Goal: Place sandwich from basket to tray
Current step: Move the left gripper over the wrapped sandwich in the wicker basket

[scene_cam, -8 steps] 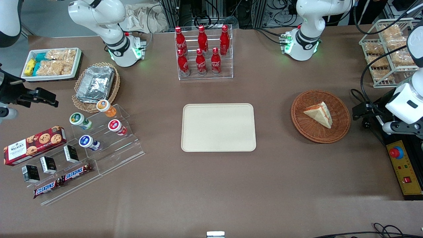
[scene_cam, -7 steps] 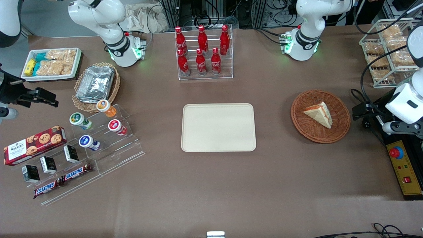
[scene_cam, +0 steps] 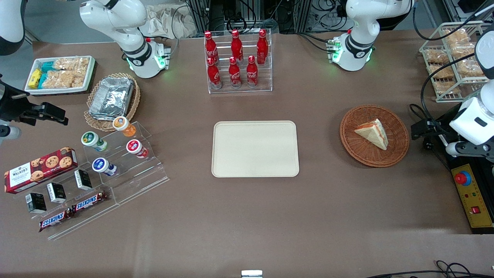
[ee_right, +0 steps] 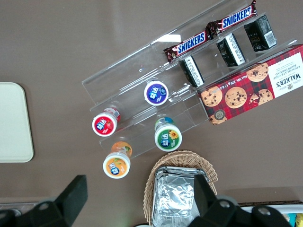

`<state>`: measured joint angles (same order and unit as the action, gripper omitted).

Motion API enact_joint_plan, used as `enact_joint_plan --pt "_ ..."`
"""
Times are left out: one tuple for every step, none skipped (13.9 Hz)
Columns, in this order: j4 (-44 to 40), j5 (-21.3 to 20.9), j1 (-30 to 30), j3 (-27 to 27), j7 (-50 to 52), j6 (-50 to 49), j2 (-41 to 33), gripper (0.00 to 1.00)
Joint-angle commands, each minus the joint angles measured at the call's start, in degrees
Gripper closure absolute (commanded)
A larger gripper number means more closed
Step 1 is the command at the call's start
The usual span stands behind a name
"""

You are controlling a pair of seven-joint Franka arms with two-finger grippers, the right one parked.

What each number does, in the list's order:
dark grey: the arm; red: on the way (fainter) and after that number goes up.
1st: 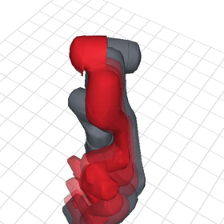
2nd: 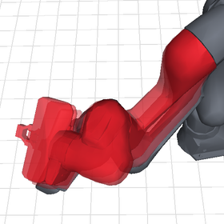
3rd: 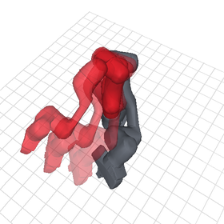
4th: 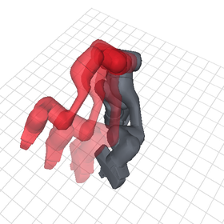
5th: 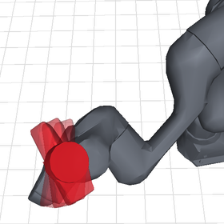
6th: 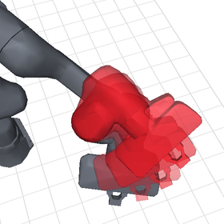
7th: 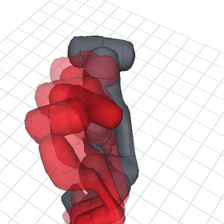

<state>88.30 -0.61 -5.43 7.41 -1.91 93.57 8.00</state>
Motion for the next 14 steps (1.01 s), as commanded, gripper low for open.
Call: enact_joint_plan --pt "-0.50 -0.09 -0.54 0.67 0.59 -2.07 -0.09 0.00" --pt "-0.41 -0.09 -0.54 0.67 0.50 -2.51 -0.18 0.00" --pt "-0.15 -0.09 -0.54 0.67 0.50 -2.78 -0.36 0.00" --pt "0.72 -0.09 -0.54 0.59 0.59 -2.95 -0.79 0.00" --pt "2.65 -0.09 -0.54 0.59 0.50 -2.96 -2.10 0.00" --pt "5.01 -0.09 -0.63 0.59 0.59 -2.78 -3.51 0.00" --pt "7.65 0.00 -0.54 0.59 0.68 -2.43 -5.09 0.00" --pt "10.81 0.00 -0.63 0.59 0.94 -1.47 -6.76 0.00" --pt "14.32 0.09 -0.89 0.50 2.16 0.71 -8.60 0.00" --pt "18.27 0.52 -1.94 0.58 3.74 3.61 -10.62 0.00" --pt "22.49 2.09 -2.30 0.59 4.88 6.51 -12.73 0.00" --pt "26.62 3.50 -2.65 0.50 6.11 9.32 -14.49 0.00" --pt "30.14 4.38 -3.87 0.50 7.78 12.22 -15.81 0.00" --pt "32.96 5.26 -4.40 0.58 9.62 14.60 -16.61 0.00"
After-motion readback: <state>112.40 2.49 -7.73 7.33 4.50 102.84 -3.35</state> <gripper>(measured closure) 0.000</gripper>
